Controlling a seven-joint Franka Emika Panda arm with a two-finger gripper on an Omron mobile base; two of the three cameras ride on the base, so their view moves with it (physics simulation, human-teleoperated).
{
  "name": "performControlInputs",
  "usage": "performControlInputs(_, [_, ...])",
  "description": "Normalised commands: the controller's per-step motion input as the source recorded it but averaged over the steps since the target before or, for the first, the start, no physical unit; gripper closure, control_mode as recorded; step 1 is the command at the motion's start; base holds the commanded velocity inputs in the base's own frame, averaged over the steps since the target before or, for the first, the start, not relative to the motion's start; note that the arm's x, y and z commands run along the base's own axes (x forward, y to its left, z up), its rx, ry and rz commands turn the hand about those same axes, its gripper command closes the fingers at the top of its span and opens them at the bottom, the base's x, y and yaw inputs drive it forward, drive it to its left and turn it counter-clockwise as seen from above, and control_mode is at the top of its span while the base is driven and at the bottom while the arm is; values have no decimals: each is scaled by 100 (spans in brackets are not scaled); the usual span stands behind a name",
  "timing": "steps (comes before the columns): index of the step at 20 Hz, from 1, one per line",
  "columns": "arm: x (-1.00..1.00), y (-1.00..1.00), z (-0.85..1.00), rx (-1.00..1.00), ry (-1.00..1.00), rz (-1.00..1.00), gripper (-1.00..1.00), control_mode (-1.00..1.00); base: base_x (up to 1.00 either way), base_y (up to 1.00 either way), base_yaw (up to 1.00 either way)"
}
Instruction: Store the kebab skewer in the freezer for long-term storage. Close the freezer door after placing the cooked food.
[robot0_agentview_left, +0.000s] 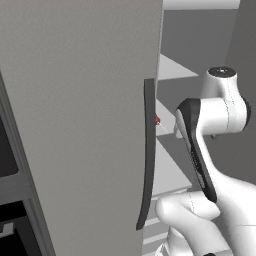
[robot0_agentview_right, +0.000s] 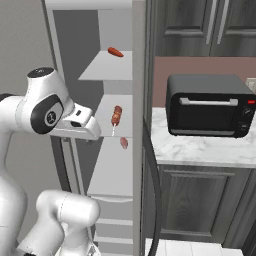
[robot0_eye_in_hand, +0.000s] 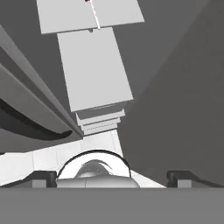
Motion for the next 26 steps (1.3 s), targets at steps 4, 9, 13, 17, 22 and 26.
performControlInputs(4, [-17,13,-9,21,0,0,-100,-100,0,0,0])
performControlInputs(9, [-17,9,-27,11,0,0,-100,-100,0,0,0])
performControlInputs(13, [0,0,-6,0,3,0,-100,-100,0,0,0])
performControlInputs(17, [-5,0,-5,0,0,0,-100,-100,0,0,0])
performControlInputs(22, [-35,0,-7,-1,-6,1,-100,-100,0,0,0])
performControlInputs(26, [-30,0,-30,-11,-8,5,-100,-100,0,0,0])
